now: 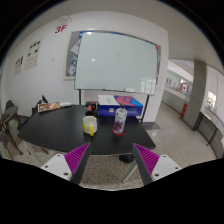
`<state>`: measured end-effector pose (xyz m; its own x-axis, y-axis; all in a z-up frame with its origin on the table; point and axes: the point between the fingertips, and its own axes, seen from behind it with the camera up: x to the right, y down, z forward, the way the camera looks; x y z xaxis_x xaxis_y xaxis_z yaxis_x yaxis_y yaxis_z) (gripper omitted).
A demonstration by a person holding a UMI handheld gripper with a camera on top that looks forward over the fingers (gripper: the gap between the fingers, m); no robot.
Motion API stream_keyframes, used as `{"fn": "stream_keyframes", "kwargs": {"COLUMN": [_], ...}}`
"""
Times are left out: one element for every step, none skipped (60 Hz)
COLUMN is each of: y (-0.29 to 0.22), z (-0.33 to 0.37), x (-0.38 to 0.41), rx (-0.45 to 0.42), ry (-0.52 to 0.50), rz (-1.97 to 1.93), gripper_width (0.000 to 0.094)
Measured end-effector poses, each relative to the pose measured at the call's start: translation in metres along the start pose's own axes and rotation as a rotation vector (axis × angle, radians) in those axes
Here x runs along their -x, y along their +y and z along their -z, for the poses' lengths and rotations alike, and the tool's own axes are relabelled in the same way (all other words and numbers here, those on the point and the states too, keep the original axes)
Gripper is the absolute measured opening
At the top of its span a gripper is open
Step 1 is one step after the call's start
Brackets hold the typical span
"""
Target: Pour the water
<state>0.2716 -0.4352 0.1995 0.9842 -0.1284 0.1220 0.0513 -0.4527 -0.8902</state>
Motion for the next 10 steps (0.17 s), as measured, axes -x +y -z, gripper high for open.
{"fn": "stream_keyframes", "kwargs": {"y": [-0.001,-0.002,-0.004,-0.006,-0.009,-0.010,-0.012,-0.013,-0.014,-0.015], "z": [0.001,0.002,0.003,0.003,0.003,0.003,0.004,0.004,0.005,0.005], "x": [0.000,0.001,0.001,0.000,-0.001,-0.001,-0.001,-0.001,-0.001,-0.002], "rx": [-0.003,-0.008,-0.014,-0.020,-0.025,-0.029,-0.033,-0.037,-0.041,-0.043], "ry": [0.000,0.001,0.003,0.004,0.004,0.004,0.004,0.005,0.007,0.010], "rz": [-0.002,-0.003,-0.001,0.001,0.003,0.004,0.005,0.005,0.004,0.003], "gripper_width": [0.0843,0.0844,0.0845,0.0843,0.0842,0.0843,0.0844,0.0844,0.0845,0.0842]}}
